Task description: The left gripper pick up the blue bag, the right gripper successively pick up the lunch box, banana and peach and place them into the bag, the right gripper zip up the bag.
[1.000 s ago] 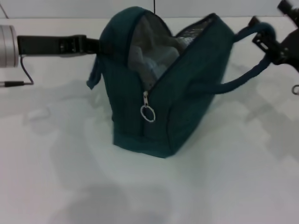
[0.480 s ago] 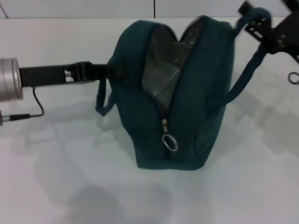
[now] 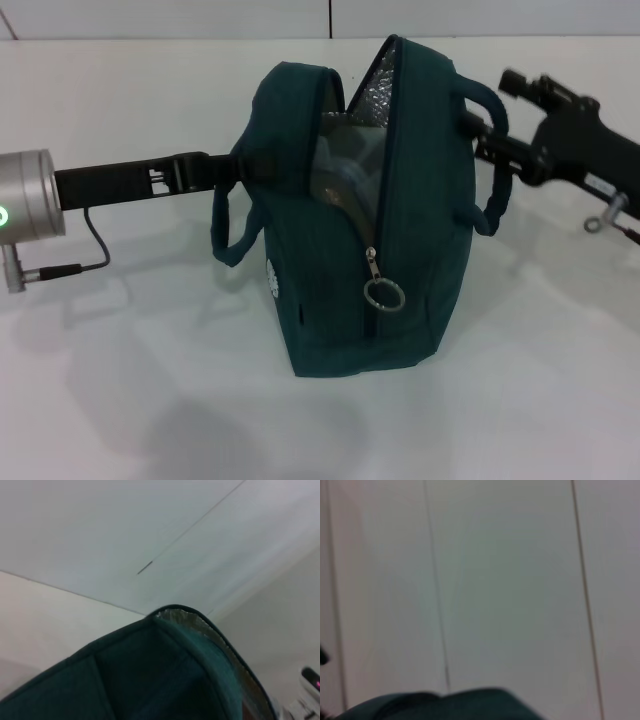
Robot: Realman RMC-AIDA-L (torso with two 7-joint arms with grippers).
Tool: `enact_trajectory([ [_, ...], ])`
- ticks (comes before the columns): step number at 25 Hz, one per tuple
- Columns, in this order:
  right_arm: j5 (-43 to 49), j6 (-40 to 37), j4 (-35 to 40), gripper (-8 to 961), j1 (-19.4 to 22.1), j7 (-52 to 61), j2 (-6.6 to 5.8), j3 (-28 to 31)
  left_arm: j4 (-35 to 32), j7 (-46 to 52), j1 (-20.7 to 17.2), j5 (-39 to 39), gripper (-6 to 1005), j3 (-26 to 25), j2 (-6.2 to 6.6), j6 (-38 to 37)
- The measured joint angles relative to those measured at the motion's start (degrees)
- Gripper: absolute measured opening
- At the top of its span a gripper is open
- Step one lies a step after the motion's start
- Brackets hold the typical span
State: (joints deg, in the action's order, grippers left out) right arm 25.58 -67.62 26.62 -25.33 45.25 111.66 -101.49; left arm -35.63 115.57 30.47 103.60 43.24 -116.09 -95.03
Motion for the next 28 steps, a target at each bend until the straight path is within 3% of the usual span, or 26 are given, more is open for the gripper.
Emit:
enact_trajectory([
  [3,0.9,-7.7,0.0,771,3.0,-1.1,-0.13,1.4,0.1,-0.8,-0.7,0.0,47,-0.9,-0.01,0.3],
  [7,1.1,-24.2,0.0,771,8.0,-6.1,0.18,6.9,0.2,-2.0,-1.2,0.0,47,-1.1,-0.06,1.2],
  [11,3.6,-34.3,0.0,772,8.6,-5.0,-0.35,8.0,0.2,-2.9,-1.4,0.1,48,-1.1,-0.3,1.5],
  [15,12.7,-34.8,0.0,770,5.6,0.8,-0.15,8.0,0.3,-3.5,-1.5,0.1,48,-1.1,-0.53,1.9],
  [21,27.5,-26.6,-3.0,767,-0.6,5.0,3.38,7.7,0.4,-3.6,-1.5,0.1,48,-1.1,-0.8,1.9],
  [28,31.2,-20.8,-3.6,764,-1.6,7.3,3.97,4.3,0.4,-3.2,-1.5,0.1,48,-1.1,-1.02,1.8],
])
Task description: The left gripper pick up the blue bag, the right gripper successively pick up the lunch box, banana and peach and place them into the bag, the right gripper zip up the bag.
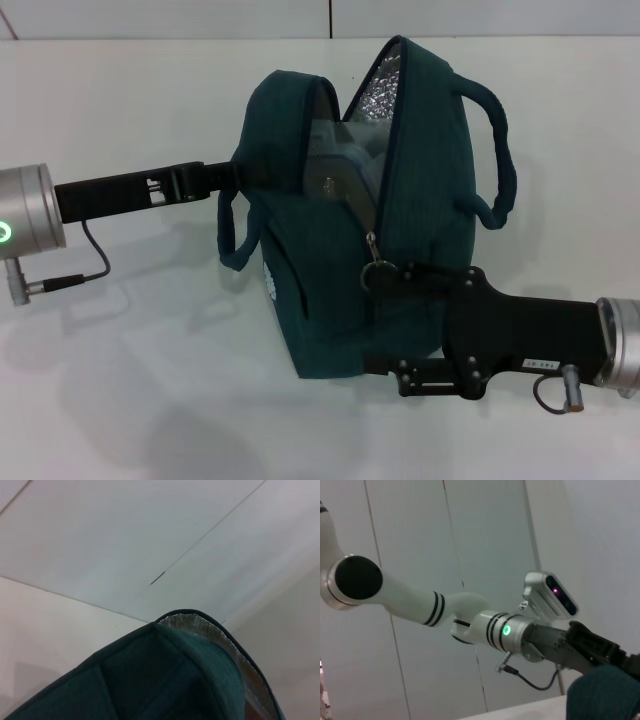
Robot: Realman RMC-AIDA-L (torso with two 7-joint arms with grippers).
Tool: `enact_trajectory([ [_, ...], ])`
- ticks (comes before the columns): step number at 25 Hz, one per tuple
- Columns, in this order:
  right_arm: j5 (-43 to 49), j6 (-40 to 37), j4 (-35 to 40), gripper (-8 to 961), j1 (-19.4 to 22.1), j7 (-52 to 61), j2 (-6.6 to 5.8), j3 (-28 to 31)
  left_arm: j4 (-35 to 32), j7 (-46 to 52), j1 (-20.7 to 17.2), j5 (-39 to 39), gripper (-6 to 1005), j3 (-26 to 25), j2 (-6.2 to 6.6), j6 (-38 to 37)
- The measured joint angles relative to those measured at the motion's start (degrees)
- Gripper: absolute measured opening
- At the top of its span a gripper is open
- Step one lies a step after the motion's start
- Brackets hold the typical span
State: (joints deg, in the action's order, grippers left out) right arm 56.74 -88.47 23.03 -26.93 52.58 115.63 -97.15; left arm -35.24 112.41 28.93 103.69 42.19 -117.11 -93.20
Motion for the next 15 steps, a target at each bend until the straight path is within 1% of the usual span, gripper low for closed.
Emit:
enact_trajectory([
  [7,-0.4,-2.3,0.6,762,1.1,-0.1,-0.24,0.7,0.0,0.2,0.2,0.0,47,0.0,0.19,0.0],
  [15,1.1,-0.6,-0.2,760,1.3,4.3,-0.78,0.6,0.0,0.4,0.5,-0.3,48,0.0,0.61,0.0],
])
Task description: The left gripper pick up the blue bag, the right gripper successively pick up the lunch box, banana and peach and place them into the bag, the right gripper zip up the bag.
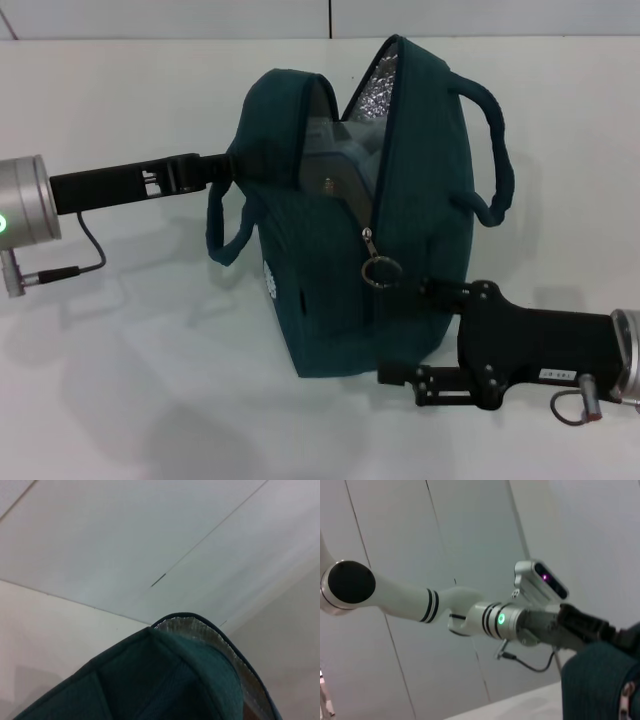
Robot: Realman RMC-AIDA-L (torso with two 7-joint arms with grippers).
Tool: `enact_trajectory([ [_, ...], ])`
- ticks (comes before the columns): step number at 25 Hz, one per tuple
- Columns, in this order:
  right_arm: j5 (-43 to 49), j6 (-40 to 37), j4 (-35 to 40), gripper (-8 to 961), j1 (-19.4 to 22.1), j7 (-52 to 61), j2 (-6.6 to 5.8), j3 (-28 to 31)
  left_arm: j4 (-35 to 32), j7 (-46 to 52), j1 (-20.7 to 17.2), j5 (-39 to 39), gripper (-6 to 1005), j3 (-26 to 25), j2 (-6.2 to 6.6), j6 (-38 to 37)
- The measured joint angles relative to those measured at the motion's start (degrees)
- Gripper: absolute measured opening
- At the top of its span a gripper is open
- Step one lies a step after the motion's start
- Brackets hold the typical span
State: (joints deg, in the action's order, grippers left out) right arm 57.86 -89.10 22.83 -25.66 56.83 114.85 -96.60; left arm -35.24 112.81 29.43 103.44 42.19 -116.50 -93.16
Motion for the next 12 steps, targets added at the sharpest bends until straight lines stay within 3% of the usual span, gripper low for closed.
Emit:
enact_trajectory([
  [12,0.7,5.6,0.0,757,-0.4,0.1,0.41,1.6,0.0,0.0,0.0,-0.3,47,0.0,0.04,0.0],
])
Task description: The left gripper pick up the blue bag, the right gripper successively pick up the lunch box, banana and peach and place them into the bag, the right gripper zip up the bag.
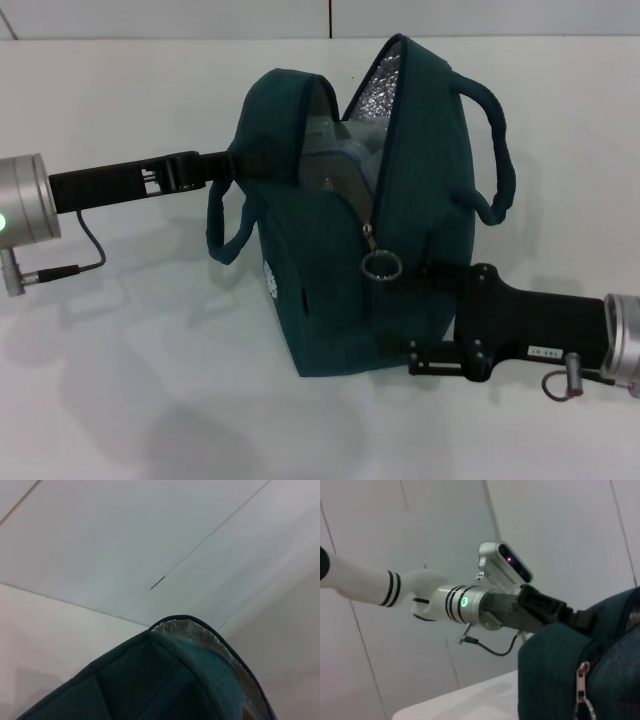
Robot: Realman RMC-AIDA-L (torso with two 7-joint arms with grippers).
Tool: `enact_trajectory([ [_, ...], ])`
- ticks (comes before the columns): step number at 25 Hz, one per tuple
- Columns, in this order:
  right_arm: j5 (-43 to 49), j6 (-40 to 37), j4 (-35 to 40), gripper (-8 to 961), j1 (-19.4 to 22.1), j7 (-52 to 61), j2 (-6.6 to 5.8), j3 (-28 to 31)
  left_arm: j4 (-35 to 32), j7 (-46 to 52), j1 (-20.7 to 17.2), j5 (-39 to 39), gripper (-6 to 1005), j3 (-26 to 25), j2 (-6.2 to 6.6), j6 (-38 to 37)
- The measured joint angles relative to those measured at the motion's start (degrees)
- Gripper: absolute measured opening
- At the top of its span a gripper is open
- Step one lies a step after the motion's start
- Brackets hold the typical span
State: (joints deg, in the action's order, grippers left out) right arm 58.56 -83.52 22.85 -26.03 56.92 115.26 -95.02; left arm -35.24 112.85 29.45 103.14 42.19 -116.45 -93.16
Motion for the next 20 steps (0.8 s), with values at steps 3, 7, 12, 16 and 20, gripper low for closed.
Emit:
enact_trajectory([
  [3,-0.4,0.0,0.4,756,-0.3,-1.9,0.39,0.3,0.0,0.0,0.0,0.0,48,0.0,-0.05,0.0],
  [7,-1.8,0.5,1.3,755,-0.5,-3.6,0.65,0.3,0.0,-0.2,-0.2,-0.1,47,0.0,-0.16,0.0],
  [12,-5.3,0.1,1.3,754,-0.4,-7.3,0.76,-0.2,0.0,-0.4,-0.4,-0.1,47,0.0,-0.18,0.0],
  [16,-5.7,-0.4,1.1,753,-0.5,-7.4,0.77,-1.8,0.0,-0.4,-0.4,-0.1,47,0.0,-0.18,0.0],
  [20,-6.1,0.8,0.9,752,-0.4,-7.4,0.82,-1.8,0.0,-0.4,-0.4,-0.1,47,0.0,-0.18,0.0],
])
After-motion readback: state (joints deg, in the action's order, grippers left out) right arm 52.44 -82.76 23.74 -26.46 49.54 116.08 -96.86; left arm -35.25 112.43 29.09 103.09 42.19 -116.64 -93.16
